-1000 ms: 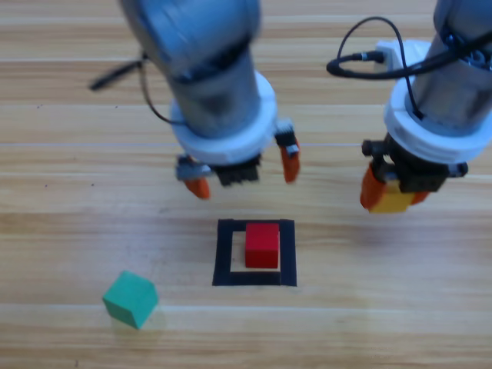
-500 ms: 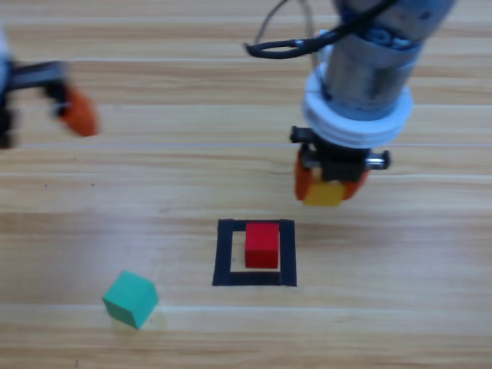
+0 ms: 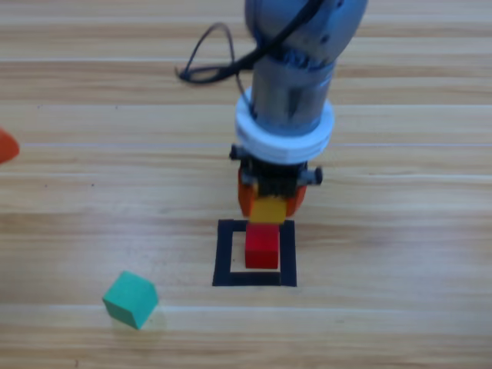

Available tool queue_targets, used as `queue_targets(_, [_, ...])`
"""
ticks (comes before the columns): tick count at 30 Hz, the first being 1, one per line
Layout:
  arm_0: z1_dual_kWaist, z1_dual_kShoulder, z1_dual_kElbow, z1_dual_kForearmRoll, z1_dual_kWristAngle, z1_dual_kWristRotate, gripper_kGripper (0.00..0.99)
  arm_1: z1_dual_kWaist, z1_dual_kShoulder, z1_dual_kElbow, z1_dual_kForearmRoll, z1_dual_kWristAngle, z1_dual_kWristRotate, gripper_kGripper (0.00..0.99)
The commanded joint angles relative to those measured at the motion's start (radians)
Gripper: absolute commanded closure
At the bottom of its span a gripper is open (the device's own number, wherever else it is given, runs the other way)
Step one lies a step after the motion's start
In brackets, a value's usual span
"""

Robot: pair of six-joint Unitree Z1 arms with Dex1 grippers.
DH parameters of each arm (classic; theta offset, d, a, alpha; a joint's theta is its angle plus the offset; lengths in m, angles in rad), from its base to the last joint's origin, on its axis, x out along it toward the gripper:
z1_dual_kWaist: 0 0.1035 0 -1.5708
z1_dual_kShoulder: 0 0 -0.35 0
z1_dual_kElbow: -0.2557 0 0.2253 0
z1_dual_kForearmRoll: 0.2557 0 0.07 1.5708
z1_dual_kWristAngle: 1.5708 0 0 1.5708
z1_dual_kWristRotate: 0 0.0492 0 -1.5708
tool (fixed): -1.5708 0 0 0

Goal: Stack the blocks in the rectangular block: red at the bottom, yellow in the middle, green on top

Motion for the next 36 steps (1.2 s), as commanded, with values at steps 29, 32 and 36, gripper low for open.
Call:
queue_targets(29, [-0.003,-0.024,0.111,-0.095,-0.002,-0.009,0.017,0.022,0.134,-0.04,0.035,0.056,-0.008,0.99])
queue_targets(32, [-0.003,-0.024,0.115,-0.099,-0.001,-0.011,0.017,0.022,0.138,-0.04,0.037,0.056,-0.008,0.99])
queue_targets(36, [-0.003,-0.024,0.115,-0.101,-0.002,-0.015,0.017,0.022,0.16,-0.071,0.06,0.056,-0.01,0.99])
